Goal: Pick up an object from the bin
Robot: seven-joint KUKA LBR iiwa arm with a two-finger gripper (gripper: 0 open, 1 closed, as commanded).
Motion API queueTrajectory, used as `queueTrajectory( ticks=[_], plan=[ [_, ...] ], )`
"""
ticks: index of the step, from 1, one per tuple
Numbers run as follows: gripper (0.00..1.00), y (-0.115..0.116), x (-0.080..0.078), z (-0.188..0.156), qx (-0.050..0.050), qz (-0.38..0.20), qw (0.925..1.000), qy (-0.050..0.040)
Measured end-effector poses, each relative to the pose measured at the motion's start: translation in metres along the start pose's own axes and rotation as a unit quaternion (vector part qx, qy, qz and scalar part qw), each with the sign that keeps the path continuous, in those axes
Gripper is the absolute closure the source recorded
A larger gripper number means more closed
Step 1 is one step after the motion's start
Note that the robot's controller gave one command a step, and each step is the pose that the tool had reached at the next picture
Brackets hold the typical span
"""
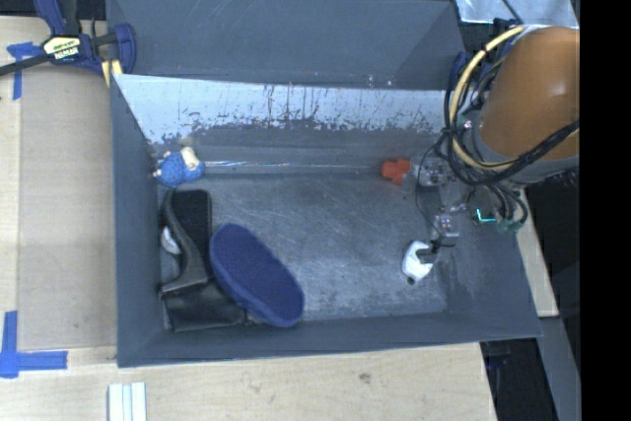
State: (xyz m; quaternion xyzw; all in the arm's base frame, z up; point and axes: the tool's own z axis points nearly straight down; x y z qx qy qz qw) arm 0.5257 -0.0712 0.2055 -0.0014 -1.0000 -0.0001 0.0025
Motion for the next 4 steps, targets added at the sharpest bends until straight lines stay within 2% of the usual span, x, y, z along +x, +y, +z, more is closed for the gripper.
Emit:
queueTrajectory(
  ticks=[1, 2, 3, 4],
  plan=[
    [0.00, -0.061, 0.008, 0.139, 0.000, -0.032, 0.9995, -0.0003],
    [0.00, -0.063, 0.006, 0.104, 0.002, -0.184, 0.9829, -0.0058],
    [0.00, -0.050, 0.000, 0.097, 0.002, -0.304, 0.9526, -0.0059],
    [0.00, -0.048, -0.002, 0.136, 0.000, -0.393, 0.9196, -0.0019]
  ],
)
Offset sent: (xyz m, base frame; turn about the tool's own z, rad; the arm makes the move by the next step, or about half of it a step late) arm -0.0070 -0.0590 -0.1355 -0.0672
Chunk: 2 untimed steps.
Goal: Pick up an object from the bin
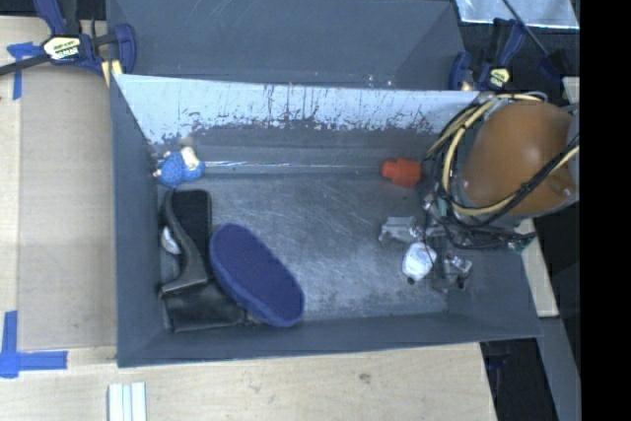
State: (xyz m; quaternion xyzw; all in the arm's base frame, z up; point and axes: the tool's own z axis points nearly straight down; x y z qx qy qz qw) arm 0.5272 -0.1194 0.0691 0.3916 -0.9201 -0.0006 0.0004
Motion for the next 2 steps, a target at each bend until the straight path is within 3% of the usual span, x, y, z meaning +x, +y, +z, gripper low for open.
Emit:
queueTrajectory(
  ticks=[1, 2],
  plan=[
    [0.00, -0.0004, -0.0003, -0.0001, 0.000, 0.001, 1.0000, -0.0005],
    [1.00, -0.0006, -0.0006, -0.0005, 0.000, 0.001, 1.0000, -0.0010]
  ],
)
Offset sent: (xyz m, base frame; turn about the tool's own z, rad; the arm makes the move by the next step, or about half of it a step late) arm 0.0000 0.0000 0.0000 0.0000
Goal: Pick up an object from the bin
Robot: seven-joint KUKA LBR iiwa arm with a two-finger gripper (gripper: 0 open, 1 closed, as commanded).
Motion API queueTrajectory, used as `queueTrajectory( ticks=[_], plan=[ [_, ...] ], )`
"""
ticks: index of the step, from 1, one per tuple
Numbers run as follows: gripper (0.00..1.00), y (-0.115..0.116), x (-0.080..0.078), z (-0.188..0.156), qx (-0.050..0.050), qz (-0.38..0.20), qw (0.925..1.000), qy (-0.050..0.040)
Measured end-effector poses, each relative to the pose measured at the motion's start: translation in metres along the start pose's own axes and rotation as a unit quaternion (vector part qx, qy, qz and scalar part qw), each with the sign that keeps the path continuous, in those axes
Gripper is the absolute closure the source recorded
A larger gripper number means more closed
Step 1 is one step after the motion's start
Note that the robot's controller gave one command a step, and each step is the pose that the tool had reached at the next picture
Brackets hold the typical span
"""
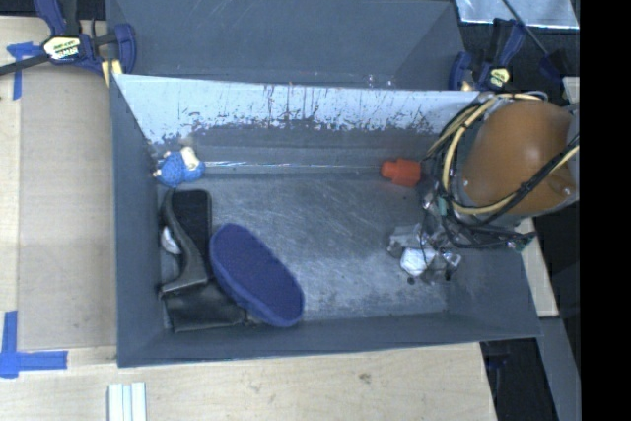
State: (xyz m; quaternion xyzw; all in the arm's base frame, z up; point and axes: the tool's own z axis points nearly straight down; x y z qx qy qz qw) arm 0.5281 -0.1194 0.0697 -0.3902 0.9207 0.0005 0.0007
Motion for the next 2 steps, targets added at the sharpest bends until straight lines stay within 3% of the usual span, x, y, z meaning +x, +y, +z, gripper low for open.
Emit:
queueTrajectory(
  ticks=[2],
  plan=[
    [1.00, -0.002, -0.002, -0.057, 0.003, 0.003, 1.0000, -0.0012]
  ],
)
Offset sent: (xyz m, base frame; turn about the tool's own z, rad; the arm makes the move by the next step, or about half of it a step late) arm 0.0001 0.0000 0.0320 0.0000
